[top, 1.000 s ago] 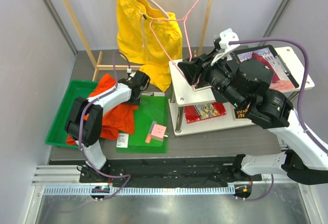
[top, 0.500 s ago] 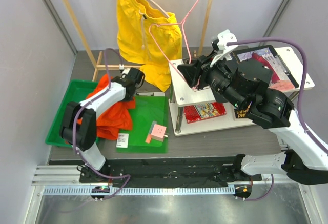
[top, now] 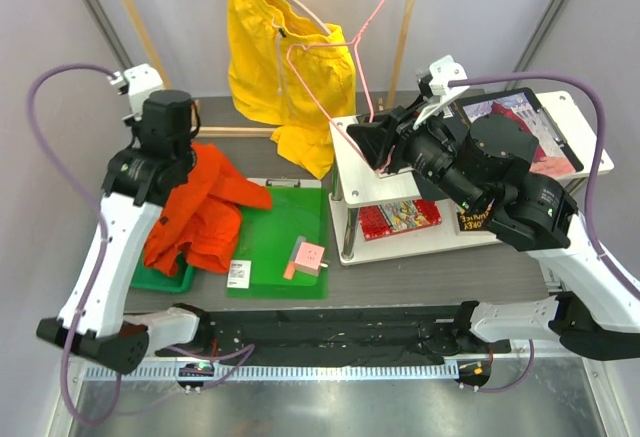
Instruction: Remove the shorts from the hanger
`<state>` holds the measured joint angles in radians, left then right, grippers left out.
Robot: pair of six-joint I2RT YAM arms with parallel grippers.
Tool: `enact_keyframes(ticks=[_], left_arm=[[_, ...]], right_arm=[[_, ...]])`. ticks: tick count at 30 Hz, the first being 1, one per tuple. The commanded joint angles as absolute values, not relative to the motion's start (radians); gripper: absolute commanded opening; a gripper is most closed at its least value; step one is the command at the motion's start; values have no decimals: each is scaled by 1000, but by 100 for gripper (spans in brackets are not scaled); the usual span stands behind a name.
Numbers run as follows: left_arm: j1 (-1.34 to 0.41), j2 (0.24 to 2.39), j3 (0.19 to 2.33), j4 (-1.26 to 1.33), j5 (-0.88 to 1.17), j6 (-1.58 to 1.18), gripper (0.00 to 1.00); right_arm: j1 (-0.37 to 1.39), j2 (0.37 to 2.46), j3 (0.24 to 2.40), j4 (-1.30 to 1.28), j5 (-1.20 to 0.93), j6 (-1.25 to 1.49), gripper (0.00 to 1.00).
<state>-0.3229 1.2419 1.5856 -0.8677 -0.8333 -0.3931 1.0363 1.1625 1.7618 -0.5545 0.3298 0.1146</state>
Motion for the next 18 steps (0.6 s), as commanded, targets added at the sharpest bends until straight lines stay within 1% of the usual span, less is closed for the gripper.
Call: enact_keyframes(ticks=[1, 3, 8, 12, 18], left_arm=[[-316, 1143, 1597, -829, -1017, -257, 0], [-261, 1128, 1589, -769, -1032, -197, 0], [-17, 1156, 1637, -831, -905, -167, 0], [38, 1187, 1602, -893, -815, -250, 0], [43, 1229, 1432, -928, -622, -434, 0]], right_arm=[[1035, 1149, 1802, -515, 305, 126, 1], [1035, 1152, 1805, -515, 302, 127, 1], [1035, 1152, 1812, -515, 282, 135, 1], [1034, 1152, 1809, -512, 279, 140, 1], [1035, 1154, 1802, -505, 267, 144, 1]])
